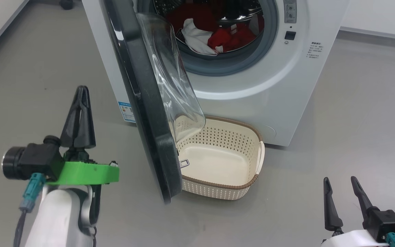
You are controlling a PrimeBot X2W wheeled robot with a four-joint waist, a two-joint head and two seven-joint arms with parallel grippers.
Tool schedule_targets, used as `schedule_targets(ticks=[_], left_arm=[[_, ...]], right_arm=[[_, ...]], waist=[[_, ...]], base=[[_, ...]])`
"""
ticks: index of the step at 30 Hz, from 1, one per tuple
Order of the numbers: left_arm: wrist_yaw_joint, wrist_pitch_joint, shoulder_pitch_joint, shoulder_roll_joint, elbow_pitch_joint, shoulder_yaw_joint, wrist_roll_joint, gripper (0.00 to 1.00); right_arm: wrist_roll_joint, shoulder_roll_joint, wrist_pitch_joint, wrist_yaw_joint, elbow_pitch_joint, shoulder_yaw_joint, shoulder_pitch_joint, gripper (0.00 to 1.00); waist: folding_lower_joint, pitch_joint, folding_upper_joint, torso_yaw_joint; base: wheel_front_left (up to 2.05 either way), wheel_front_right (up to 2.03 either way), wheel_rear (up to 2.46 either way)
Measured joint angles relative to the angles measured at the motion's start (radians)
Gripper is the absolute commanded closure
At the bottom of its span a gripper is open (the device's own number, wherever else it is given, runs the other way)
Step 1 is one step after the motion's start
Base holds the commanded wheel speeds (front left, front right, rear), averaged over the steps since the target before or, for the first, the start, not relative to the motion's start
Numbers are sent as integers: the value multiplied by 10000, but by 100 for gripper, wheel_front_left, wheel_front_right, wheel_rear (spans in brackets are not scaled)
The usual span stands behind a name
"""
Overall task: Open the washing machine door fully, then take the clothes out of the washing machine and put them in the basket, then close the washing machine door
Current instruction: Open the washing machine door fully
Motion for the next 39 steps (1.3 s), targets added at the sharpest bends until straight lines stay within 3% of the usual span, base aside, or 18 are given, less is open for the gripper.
schedule_targets(ticks=[7, 11, 17, 24, 31, 39], left_arm=[[-79, -13, -568, 2, -1964, -445, 163, 100], [-311, -15, -609, 8, -2573, -1425, 111, 100], [-909, -13, -292, 27, -2520, -3354, -199, 100], [-1028, 616, 586, 127, -1812, -4924, -508, 100], [-993, 1118, 998, 150, -1062, -5248, -510, 100], [-470, 1429, 1255, 155, 59, -4707, -485, 100]], right_arm=[[-63, 50, 0, 86, 21, -40, 4, 0], [-73, 115, 0, 104, 23, -56, 12, 0], [-77, 190, 0, 176, 46, -54, 43, 0], [-163, 245, 0, 267, 69, -58, 136, 0], [-171, 291, 0, 295, 79, -117, 196, 0], [-180, 320, 0, 374, 79, -209, 197, 0]], waist=[[0, -123, -1, -5], [0, -199, 0, -50], [0, -264, 0, -145], [0, -275, 0, -279], [0, -231, 0, -364], [0, -110, 0, -415]], base=[[0, 0, 0], [0, 0, 0], [0, 0, 0], [0, 0, 0], [0, 0, 0], [0, 0, 0]])
